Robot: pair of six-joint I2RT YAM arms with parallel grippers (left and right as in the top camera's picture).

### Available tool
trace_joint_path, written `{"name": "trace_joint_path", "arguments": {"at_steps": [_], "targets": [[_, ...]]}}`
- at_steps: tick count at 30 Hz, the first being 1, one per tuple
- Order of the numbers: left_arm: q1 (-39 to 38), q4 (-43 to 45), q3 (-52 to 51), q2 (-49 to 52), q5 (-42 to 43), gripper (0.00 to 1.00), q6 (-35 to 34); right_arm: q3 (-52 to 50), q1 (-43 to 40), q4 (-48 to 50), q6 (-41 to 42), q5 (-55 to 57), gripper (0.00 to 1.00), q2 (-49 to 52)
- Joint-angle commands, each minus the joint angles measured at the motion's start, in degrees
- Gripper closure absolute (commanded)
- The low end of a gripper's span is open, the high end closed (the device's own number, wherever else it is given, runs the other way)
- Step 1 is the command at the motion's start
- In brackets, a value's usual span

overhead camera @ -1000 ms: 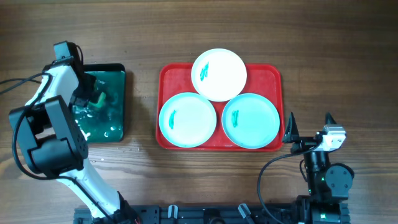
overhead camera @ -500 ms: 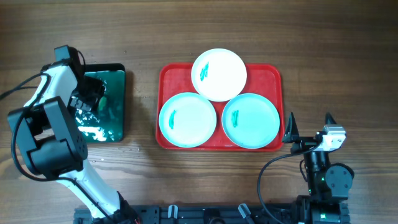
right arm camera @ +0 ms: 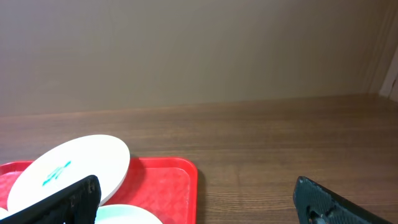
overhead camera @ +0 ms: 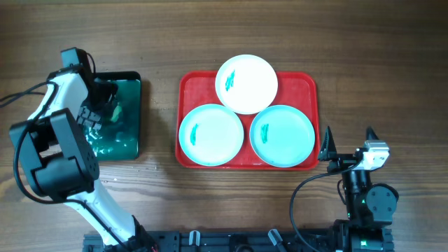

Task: Clean dirty plates on tray and stack at the side
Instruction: 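Dip and swish the held sponge in the soapy water, then lift the sponge and carry it over the front-left white plate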

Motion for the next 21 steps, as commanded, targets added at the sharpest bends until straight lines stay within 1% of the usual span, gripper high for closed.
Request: {"name": "trace_joint_path", "arguments": {"at_steps": [1, 2, 3, 4, 7, 9, 13, 16, 18, 21], "targets": [[0.3, 0.1, -0.8, 1.2, -2.8, 0.42, 0.2, -0.1, -0.3, 0.2, -0.6, 0.4, 0.0, -0.1], [0.3, 0.0, -0.8, 1.2, -2.8, 0.47, 0.2, -0.1, -0.3, 0.2, -0.6, 0.4, 0.0, -0.1], [0.3, 0.0, -0.8, 1.2, -2.8, 0.49, 0.2, -0.1, -0.3, 0.2, -0.6, 0.4, 0.0, -0.1], [0.2, -0.2, -0.8, 1.2, -2.8, 0.53, 0.2, -0.1, -0.3, 0.2, -0.6, 0.4, 0.0, -0.1], [0.2, -0.2, -0.8, 1.2, -2.7, 0.81, 0.2, -0.1, -0.3, 0.2, -0.6, 0.4, 0.0, -0.1], [0.3, -0.7, -0.8, 1.1, -2.6, 0.96, 0.2, -0.1, -0.3, 0.2, -0.6, 0.4, 0.0, -0.1], [0.2, -3.1, -0.7, -1.4, -2.6, 0.96, 0.2, -0.1, -0.3, 0.2, -0.6, 0.4, 0.0, -0.1], [0.2, -4.8, -0.6, -6.4, -2.6, 0.96, 0.2, -0.1, -0.3, 0.2, -0.6, 0.4, 0.0, -0.1], [0.2, -5.6, -0.6, -11.0, -2.1, 0.96, 0.3, -0.1, -0.3, 0.2, -0.6, 0.4, 0.0, -0.1], [0.2, -6.0, -0.6, -20.0, 2.7, 0.96, 0.4, -0.1, -0.3, 0.2, -0.6, 0.4, 0.0, -0.1]]}}
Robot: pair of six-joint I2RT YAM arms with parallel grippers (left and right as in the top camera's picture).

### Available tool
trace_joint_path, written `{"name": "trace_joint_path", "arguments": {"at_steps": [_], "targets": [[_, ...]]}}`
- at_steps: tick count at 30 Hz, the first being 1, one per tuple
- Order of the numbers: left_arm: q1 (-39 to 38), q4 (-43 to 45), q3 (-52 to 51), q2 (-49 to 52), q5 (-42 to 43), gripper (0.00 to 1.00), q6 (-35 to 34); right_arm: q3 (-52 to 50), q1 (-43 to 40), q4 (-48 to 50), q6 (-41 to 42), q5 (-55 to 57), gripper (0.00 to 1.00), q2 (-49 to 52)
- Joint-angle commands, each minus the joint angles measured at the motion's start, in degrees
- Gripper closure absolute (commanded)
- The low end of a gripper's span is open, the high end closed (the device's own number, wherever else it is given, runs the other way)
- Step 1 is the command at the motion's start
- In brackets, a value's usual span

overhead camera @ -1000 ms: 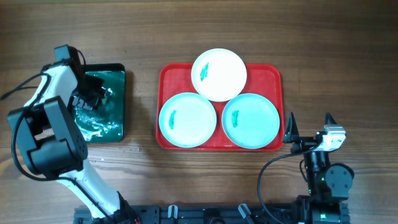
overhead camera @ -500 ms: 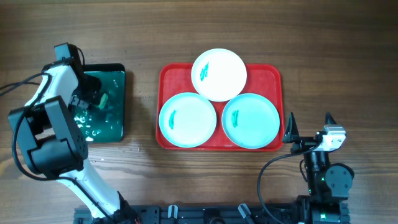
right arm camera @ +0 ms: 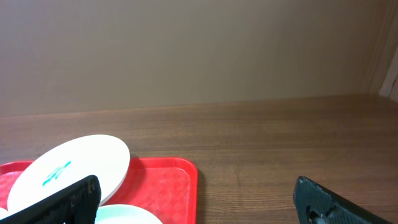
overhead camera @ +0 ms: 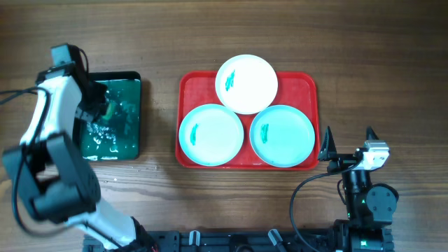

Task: Clean dirty plates on tray and stack at the side
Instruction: 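Lift the sponge and carry it over the front-left white plate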

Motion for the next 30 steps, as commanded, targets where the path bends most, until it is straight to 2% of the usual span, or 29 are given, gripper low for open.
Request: {"name": "trace_joint_path", "arguments": {"at_steps": [1, 5, 9, 13, 16, 20, 22, 23, 25, 28, 30], "targets": [[0.2, -0.1, 0.2, -11.2, 4.3, 0.96, 0.1, -0.1, -0.3, 0.2, -0.6, 0.4, 0.0, -0.1], [-0.6, 0.3, -0.7, -11.8, 3.1, 0.96, 0.2, -0.1, -0.3, 0.2, -0.6, 0.4, 0.0, -0.1], [-0.9, 6.6, -5.9, -3.4, 2.6, 0.96, 0.2, -0.1, -0.3, 0.2, -0.6, 0.4, 0.0, -0.1], [-0.5, 6.3, -5.7, 0.0, 3.0, 0.96, 2.6, -0.1, -0.3, 0.2, -0.6, 0.4, 0.0, -0.1], [-0.5, 3.6, -3.1, -4.3, 3.3, 0.96, 7.4, -0.1, -0.3, 0.2, -0.6, 0.4, 0.0, -0.1], [-0.5, -0.4, -0.6, -16.3, 8.0, 0.96, 7.9, -0.1, -0.3, 0.2, -0.6, 0.4, 0.0, -0.1], [-0.8, 0.3, -0.6, -20.1, 6.7, 0.96, 7.9, -0.1, -0.3, 0.2, -0.6, 0.4, 0.0, -0.1], [-1.3, 0.4, -0.7, -20.9, 1.6, 0.96, 7.9, -0.1, -0.3, 0.2, -0.6, 0.4, 0.0, -0.1], [-2.2, 1.0, -2.4, -19.8, -5.3, 0.96, 7.2, -0.1, -0.3, 0.2, -0.6, 0.4, 0.0, -0.1], [-2.4, 5.0, -8.8, -12.7, -3.7, 0.96, 7.3, -0.1, -0.3, 0.2, -0.6, 0.4, 0.0, -0.1], [-2.4, 4.3, -9.1, -8.3, -3.1, 0.96, 7.8, -0.1, -0.3, 0.2, -0.6, 0.4, 0.0, -0.1]]}}
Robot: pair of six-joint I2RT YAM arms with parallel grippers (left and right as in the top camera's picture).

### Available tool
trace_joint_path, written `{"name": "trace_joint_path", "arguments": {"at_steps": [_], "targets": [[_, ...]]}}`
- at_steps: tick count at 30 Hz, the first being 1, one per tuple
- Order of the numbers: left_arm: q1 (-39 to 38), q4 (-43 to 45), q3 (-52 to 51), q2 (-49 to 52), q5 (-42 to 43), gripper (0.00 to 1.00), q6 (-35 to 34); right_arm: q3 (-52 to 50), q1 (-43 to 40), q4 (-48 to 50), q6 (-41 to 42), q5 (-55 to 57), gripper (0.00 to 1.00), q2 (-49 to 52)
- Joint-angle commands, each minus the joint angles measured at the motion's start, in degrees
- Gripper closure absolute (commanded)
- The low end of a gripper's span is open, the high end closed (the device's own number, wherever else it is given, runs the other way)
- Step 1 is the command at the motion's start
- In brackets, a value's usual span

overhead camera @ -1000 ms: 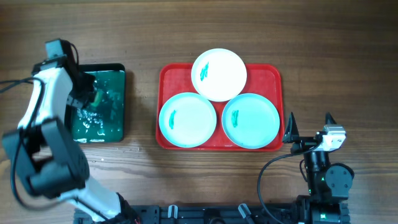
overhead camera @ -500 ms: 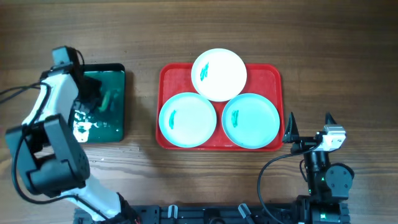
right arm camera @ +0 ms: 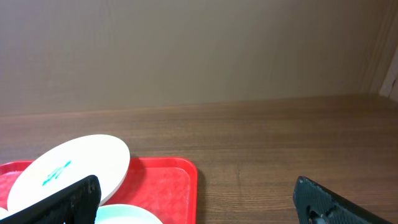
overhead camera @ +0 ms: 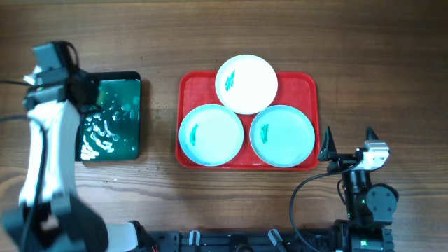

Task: Clean dirty plates on tray and stack at the side
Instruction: 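Lift the sponge and carry it over the front-left white plate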

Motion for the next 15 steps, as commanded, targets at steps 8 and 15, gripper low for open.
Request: {"name": "trace_joint_path", "arguments": {"at_steps": [8, 15], "targets": [[-0.6, -4.6, 5.0, -8.7, 20.4, 0.96, 11.8, -0.1, -0.3, 0.2, -0.6, 0.4, 0.0, -0.2], [-12.5, -6.3, 3.8, -14.6, 26.1, 0.96, 11.9, -0.1, -0.3, 0.2, -0.6, 0.4, 0.0, -0.2]]}}
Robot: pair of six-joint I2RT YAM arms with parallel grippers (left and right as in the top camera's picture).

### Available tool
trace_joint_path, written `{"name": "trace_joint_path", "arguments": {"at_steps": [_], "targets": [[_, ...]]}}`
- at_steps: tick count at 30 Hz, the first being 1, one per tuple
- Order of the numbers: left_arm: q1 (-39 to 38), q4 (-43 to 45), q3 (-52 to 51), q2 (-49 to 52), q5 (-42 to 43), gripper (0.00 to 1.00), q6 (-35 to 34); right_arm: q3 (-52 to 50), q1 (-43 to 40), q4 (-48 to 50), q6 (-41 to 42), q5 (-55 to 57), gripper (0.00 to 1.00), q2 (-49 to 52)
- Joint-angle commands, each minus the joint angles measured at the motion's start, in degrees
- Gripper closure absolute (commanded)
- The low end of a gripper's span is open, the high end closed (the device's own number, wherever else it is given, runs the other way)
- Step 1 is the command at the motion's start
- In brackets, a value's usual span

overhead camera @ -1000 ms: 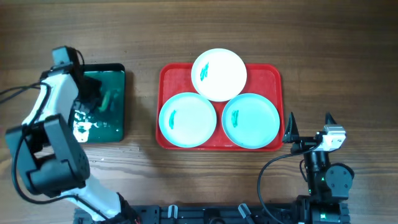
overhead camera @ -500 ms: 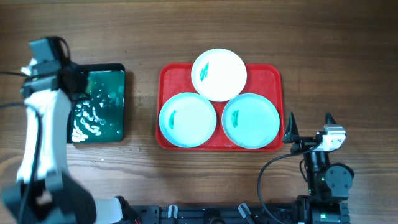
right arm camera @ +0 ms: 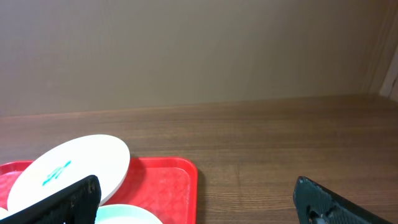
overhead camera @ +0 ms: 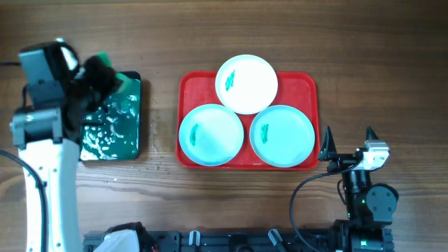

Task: Clean dirty plates on tray and stack at the side
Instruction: 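Lift the sponge and carry it over the front-left white plate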

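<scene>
Three dirty plates lie on the red tray (overhead camera: 308, 87): a white plate (overhead camera: 246, 84) at the back and two pale cyan plates (overhead camera: 211, 134) (overhead camera: 282, 135) in front, each with a teal smear. My left gripper (overhead camera: 100, 72) is raised over the back left corner of the dark green wash basin (overhead camera: 112, 119). It looks shut on a green sponge (overhead camera: 103, 58). My right gripper (overhead camera: 346, 145) stands open beside the tray's right edge with nothing in it. In the right wrist view, the white plate (right arm camera: 68, 163) and tray (right arm camera: 168, 183) show between the right gripper's (right arm camera: 196, 208) fingers.
White foam floats on the water in the basin. The left arm's white links cover the table's left side. The right arm's base and cables sit at the front right. Bare wooden table lies behind and to the right of the tray.
My left gripper was at the basin's left edge and is now higher, over its back left corner, with the green sponge showing. The right arm and the plates have not moved.
My left gripper was down in the basin with the sponge. Then it was further toward the basin's left side, then at its left edge with foam spread on the water. Now it is lifted above the basin. The plates stayed on the tray throughout.
</scene>
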Motion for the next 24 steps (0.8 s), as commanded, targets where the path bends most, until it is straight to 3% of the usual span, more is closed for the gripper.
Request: {"name": "trace_joint_path", "arguments": {"at_steps": [1, 6, 10, 15, 21, 24], "targets": [[-9.3, -0.1, -2.9, 3.7, 3.6, 0.96, 1.5, -0.1, -0.3, 0.2, -0.6, 0.4, 0.0, -0.2], [-22.9, 4.0, -7.4, 12.7, 3.1, 0.96, 1.5, -0.1, -0.3, 0.2, -0.6, 0.4, 0.01, -0.2], [-31.4, 6.0, -7.4, 23.2, -2.7, 0.96, 1.3, -0.1, -0.3, 0.2, -0.6, 0.4, 0.0, -0.2], [-35.2, 6.6, -7.4, 29.7, -3.0, 0.96, 1.3, -0.1, -0.3, 0.2, -0.6, 0.4, 0.0, -0.2], [-35.2, 4.2, -7.5, 30.5, -4.9, 0.92, 1.3, -0.1, -0.3, 0.2, -0.6, 0.4, 0.0, -0.2], [-35.2, 3.8, -7.5, 30.7, -4.9, 0.79, 1.3, -0.1, -0.3, 0.2, -0.6, 0.4, 0.0, -0.2]]}}
